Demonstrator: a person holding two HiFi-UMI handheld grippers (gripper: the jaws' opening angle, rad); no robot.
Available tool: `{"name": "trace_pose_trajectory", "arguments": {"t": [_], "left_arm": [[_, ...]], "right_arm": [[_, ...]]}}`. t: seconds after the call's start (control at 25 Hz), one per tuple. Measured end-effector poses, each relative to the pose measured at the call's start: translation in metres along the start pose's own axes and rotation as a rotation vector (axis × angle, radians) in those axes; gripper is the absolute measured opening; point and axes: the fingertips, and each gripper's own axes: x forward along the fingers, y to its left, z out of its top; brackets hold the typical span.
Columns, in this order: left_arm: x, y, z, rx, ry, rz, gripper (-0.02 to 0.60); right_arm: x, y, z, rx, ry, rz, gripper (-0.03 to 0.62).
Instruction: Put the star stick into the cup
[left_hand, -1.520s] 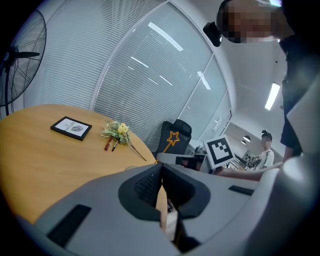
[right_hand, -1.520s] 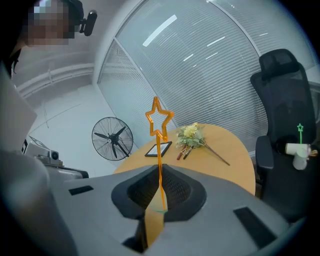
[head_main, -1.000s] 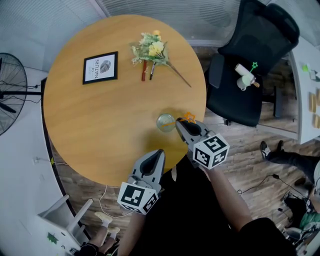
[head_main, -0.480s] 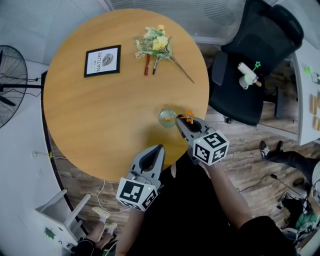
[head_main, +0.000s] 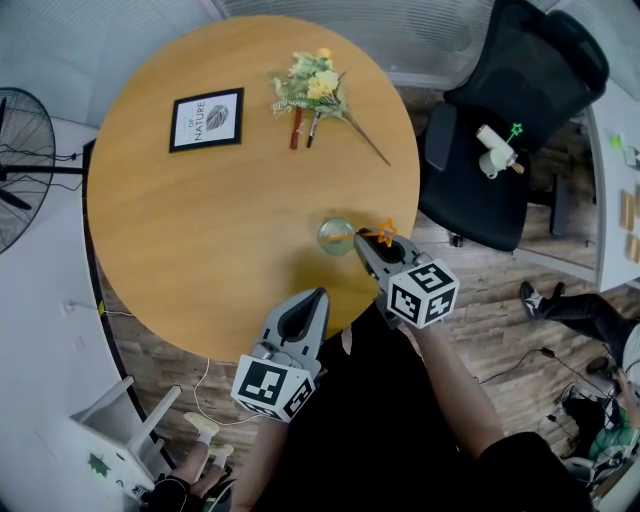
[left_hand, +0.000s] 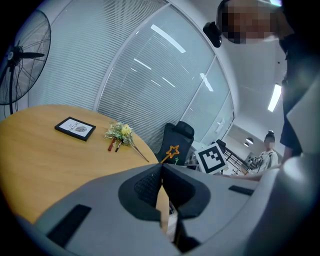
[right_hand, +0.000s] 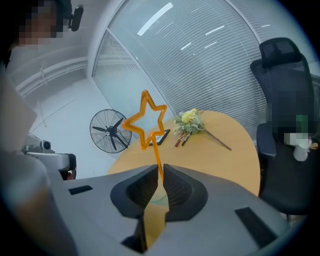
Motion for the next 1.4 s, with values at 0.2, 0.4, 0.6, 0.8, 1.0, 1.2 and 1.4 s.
{"name": "trace_pose_trajectory", "arguments": {"t": [0.2,0.4,0.6,0.8,1.0,1.2,1.4], "left_arm": [[-0.001,0.002,0.001,0.003,-0.003,0.002,-0.002],[-0.002,0.003,0.001,0.0,-0.005,0.007,-0.002],[-0.002,0.003,0.001,0.0,-0.007,0.006,-0.002],[-0.002,0.002,0.002,0.001,-0.001,0.002,-0.002],[-0.005,0.002,0.002,0.003,-0.001,-0.001,-0.003],[-0.006,0.002,0.002,0.012,-0.005,-0.004,-0.002],[-0.007,0.002,0.001,0.015,-0.003,-0.009,-0.002]], "right_arm": [[0.002,0.0,-0.005,0.011,0.016,-0.004,0.045],[0.004,-0.002,-0.008,0.008,0.028,-0.01,0.09],[0.003,-0.002,-0.009,0.007,0.031,-0.012,0.119],[0.003,-0.002,-0.01,0.01,0.033,-0.009,0.147],[0.003,-0.001,-0.012,0.017,0.036,-0.017,0.196],[0.003,-0.001,-0.013,0.024,0.029,-0.024,0.238],[0.002,-0.001,-0.013,0.029,0.023,-0.035,0.267]]}}
